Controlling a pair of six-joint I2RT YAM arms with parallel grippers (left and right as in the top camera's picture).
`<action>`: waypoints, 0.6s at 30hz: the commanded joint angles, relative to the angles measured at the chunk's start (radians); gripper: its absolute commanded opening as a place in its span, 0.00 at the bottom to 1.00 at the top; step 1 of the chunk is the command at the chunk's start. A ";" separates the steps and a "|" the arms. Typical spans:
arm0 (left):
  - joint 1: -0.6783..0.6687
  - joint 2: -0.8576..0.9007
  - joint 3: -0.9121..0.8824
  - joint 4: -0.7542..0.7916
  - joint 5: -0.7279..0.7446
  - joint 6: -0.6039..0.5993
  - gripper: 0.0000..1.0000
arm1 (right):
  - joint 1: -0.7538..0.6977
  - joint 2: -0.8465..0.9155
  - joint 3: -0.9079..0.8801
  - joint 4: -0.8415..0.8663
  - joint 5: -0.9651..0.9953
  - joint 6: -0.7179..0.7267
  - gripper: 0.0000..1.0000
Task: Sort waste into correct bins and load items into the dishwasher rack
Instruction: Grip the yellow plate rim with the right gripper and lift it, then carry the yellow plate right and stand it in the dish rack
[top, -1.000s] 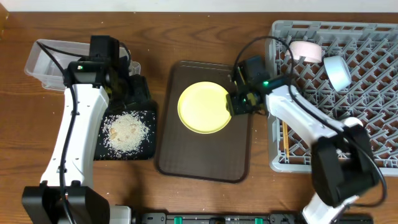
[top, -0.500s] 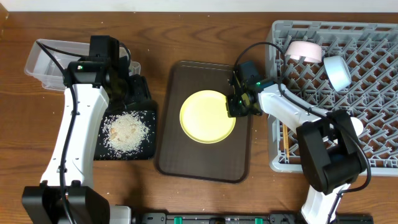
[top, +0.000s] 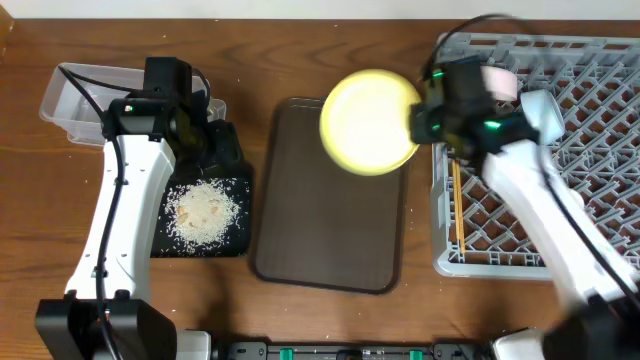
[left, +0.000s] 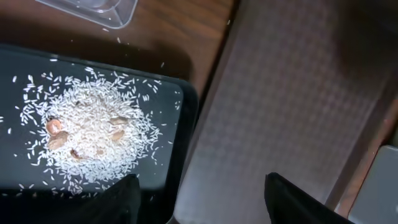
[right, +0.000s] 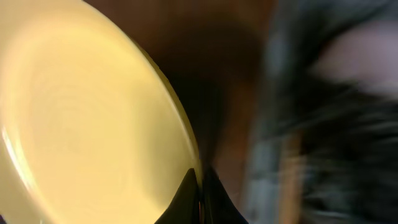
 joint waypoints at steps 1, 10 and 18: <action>0.003 -0.006 0.000 -0.005 -0.006 0.009 0.66 | -0.056 -0.095 0.011 -0.017 0.200 -0.100 0.01; 0.003 -0.006 0.000 0.002 -0.006 0.010 0.67 | -0.147 -0.150 0.010 -0.061 0.821 -0.156 0.01; 0.003 -0.006 0.000 0.002 -0.006 0.010 0.67 | -0.148 -0.142 0.006 -0.130 0.926 -0.121 0.01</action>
